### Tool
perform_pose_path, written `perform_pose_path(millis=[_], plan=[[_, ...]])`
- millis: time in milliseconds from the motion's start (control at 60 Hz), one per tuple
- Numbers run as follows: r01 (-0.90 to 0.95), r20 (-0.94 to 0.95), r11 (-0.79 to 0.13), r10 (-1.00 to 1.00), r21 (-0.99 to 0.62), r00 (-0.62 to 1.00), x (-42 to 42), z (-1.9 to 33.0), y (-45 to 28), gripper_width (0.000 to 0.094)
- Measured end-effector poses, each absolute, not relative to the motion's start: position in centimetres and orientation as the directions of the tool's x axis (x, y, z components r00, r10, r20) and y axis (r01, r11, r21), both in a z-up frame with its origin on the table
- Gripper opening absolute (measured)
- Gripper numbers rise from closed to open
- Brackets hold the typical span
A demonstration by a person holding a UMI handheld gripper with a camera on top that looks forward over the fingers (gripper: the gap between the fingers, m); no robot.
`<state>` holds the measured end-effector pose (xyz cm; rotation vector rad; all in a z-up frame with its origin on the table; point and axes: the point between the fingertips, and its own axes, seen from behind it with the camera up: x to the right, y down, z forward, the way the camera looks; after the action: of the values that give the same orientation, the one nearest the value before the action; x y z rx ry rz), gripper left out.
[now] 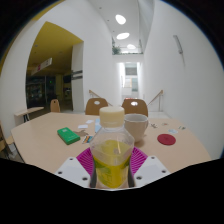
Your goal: Pour water
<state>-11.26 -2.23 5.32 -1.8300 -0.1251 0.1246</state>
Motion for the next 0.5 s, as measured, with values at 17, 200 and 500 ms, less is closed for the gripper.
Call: perform_pose_path(millis=[17,200,500], plan=[[0.020,-0.020,-0.258,0.152,-0.966,0.988,-11.3,5.3,-2.2,0.0425],[-0.173,-0.231,-0.269,0.204,-0.948,0.951,-14.3,8.2,-0.4,0.0351],[-0.864,-0.954,-0.416,0.215,-0.285,0.211,-19.2,16.7,11.3,0.0359]])
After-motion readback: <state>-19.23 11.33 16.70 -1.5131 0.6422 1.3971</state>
